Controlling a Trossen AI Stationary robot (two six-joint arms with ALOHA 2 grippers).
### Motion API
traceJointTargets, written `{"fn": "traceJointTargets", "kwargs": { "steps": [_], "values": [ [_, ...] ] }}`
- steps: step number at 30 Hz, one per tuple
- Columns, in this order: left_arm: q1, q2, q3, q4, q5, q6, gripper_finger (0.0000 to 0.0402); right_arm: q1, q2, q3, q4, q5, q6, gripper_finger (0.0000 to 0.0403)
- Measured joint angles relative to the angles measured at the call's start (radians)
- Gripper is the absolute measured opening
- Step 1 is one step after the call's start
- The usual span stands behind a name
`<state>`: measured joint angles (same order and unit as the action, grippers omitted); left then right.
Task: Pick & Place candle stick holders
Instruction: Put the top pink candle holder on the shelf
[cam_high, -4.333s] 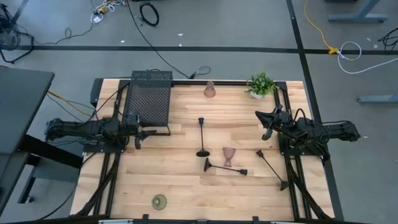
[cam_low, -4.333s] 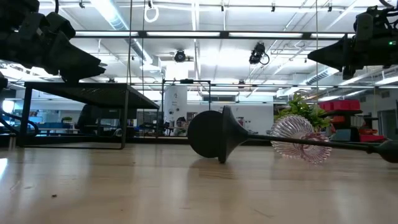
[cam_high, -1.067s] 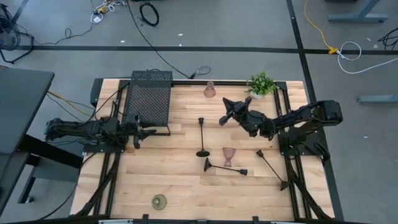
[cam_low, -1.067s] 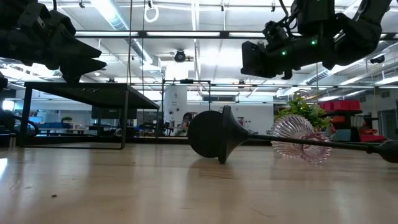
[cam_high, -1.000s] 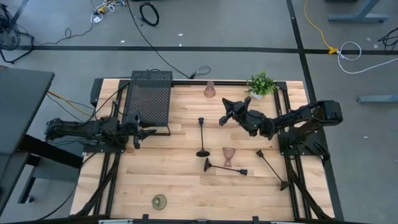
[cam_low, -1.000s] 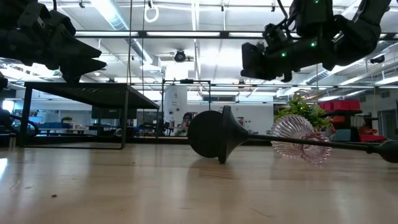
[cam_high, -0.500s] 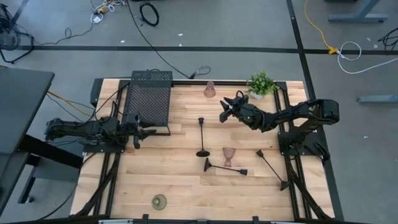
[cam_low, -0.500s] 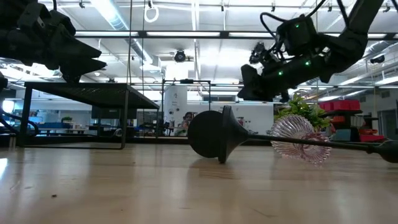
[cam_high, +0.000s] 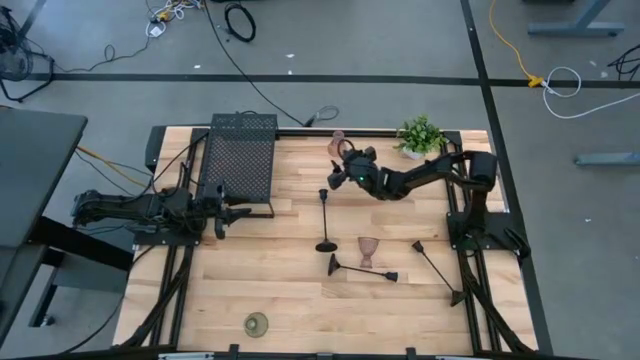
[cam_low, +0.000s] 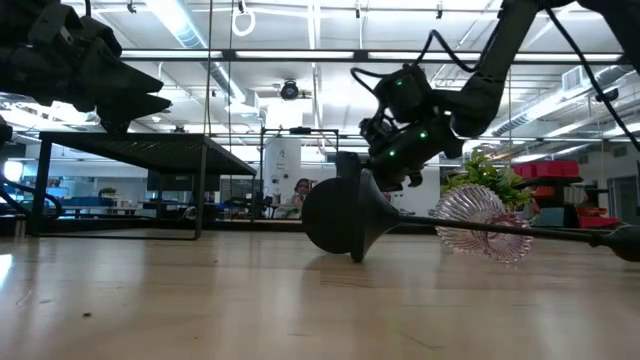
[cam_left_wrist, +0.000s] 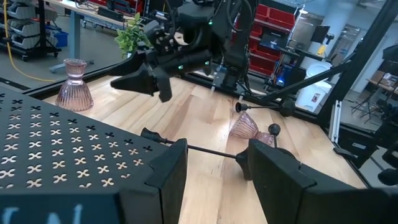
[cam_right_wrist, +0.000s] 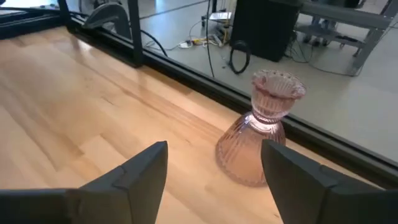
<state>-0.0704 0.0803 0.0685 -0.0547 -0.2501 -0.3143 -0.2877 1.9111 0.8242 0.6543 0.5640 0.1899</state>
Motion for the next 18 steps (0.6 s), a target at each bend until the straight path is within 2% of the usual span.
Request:
{"fn": "traceJointTargets", "kwargs": {
  "steps": [7, 13, 18],
  "values": [
    [0.000, 0.000, 0.000, 0.000, 0.000, -0.001, 0.0172, -0.030, 0.003, 0.002, -0.002, 0.035, 0.026, 0.0261],
    [0.000, 0.000, 0.000, 0.000, 0.000, -0.003, 0.0172, -0.066, 0.003, 0.002, 0.010, -0.050, 0.058, 0.0261],
    [0.000, 0.000, 0.000, 0.000, 0.000, -0.004, 0.0172, -0.077, 0.003, 0.002, 0.039, -0.058, 0.062, 0.0261]
  ]
}}
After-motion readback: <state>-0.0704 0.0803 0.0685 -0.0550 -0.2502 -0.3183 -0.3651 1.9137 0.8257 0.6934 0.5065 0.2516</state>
